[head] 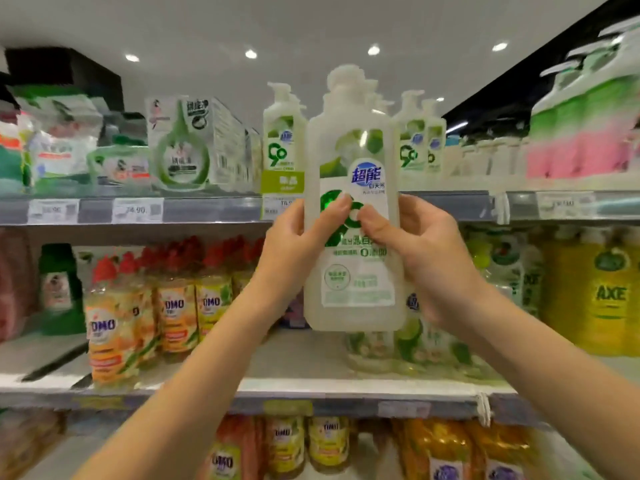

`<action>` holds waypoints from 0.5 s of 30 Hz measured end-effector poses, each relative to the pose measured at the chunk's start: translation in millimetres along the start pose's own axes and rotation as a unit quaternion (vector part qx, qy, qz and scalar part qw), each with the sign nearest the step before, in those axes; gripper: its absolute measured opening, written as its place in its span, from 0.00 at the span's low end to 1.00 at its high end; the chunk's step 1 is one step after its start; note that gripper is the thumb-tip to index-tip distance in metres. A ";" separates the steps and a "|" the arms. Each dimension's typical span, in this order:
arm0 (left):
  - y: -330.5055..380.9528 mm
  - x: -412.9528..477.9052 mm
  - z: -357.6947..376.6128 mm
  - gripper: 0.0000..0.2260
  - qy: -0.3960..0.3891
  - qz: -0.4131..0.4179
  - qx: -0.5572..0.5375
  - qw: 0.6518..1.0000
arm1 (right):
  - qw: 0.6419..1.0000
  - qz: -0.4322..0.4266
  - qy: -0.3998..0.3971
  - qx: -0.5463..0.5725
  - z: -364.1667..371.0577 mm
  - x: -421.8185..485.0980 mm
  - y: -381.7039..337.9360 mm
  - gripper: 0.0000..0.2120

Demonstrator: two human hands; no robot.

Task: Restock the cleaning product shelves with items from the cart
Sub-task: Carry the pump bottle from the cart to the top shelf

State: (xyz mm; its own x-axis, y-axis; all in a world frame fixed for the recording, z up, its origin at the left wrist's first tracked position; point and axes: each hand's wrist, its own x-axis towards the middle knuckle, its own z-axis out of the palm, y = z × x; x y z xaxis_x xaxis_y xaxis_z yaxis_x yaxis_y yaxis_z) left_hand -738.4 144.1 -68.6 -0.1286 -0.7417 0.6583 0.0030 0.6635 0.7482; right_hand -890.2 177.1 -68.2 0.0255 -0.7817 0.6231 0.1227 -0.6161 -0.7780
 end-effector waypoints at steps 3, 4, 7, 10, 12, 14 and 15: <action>14.9 57.5 -12.3 0.17 -0.019 0.024 0.011 0.999 | 1.000 -0.025 -0.011 0.006 5.3 56.6 -13.2 0.20; 21.5 76.3 -16.8 0.16 -0.023 0.033 0.025 0.999 | 0.999 -0.039 -0.014 -0.002 6.8 75.7 -18.9 0.20; 41.1 132.6 -30.9 0.15 -0.023 0.064 0.091 0.994 | 0.995 -0.083 -0.019 -0.049 10.8 133.5 -37.1 0.17; 50.5 181.8 -41.6 0.21 -0.034 0.084 0.158 0.983 | 0.990 -0.107 -0.031 -0.085 12.5 183.0 -47.3 0.12; 46.2 208.3 -48.2 0.23 -0.047 0.074 0.168 0.982 | 0.988 -0.104 -0.040 -0.106 11.8 207.7 -43.6 0.08; 35.7 225.7 -54.3 0.23 -0.070 0.051 0.163 0.983 | 0.987 -0.091 -0.044 -0.123 8.7 225.6 -32.7 0.08; 28.8 232.4 -56.7 0.22 -0.085 0.038 0.160 0.983 | 0.986 -0.083 -0.046 -0.133 6.4 232.3 -25.9 0.10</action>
State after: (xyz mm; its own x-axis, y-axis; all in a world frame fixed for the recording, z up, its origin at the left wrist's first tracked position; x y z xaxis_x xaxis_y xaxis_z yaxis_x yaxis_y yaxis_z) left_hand -711.9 -14.8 110.6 -0.3043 -0.6804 0.6667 -0.2896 0.7328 0.6157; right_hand -881.1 12.0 97.2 0.1189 -0.6634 0.7388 -0.1325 -0.7480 -0.6503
